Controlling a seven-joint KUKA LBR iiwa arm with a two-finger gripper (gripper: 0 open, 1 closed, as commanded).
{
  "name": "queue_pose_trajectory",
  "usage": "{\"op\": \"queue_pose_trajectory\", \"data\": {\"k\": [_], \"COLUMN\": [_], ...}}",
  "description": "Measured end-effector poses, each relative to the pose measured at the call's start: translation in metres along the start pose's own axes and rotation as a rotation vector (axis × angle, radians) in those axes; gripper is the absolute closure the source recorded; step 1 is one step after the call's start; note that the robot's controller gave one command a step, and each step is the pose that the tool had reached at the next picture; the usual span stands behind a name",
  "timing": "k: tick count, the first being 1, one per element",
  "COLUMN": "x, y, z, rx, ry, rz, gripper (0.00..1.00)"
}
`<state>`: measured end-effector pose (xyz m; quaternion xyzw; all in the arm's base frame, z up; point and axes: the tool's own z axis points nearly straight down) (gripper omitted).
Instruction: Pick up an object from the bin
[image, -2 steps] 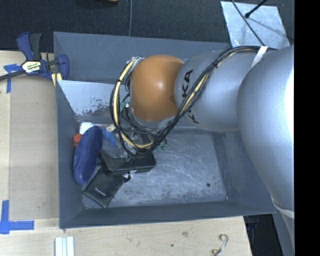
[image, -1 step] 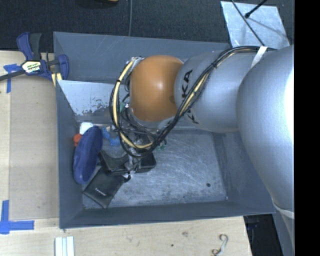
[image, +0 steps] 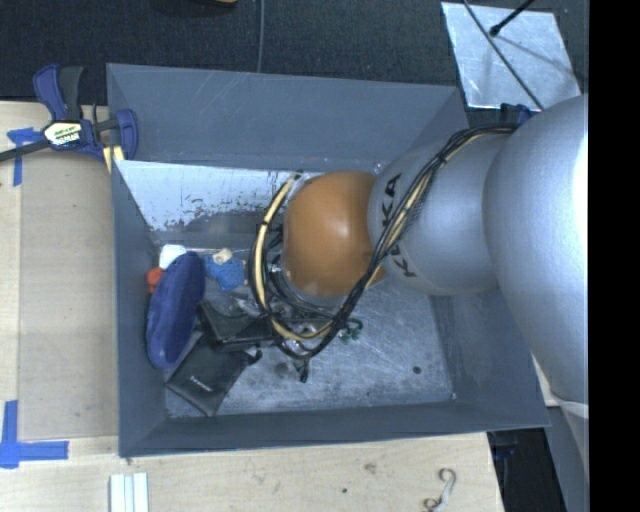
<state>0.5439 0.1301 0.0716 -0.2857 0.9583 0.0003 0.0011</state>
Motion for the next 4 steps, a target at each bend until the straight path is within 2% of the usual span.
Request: {"op": "queue_pose_trajectory", "data": {"k": [1, 2, 3, 4], "x": [-0.003, 0.001, -0.003, -0.008], "y": [0.001, 0.007, 0.011, -0.002], "z": [-0.003, -0.008, 0.001, -0.156], "rx": [0.000, 0.000, 0.002, 0.002], "ry": [-0.009, 0.002, 0.005, -0.002], "rz": [0.001, 0.071, 0.123, 0.121], "gripper": [1.00, 1.00, 1.00, 1.00]}}
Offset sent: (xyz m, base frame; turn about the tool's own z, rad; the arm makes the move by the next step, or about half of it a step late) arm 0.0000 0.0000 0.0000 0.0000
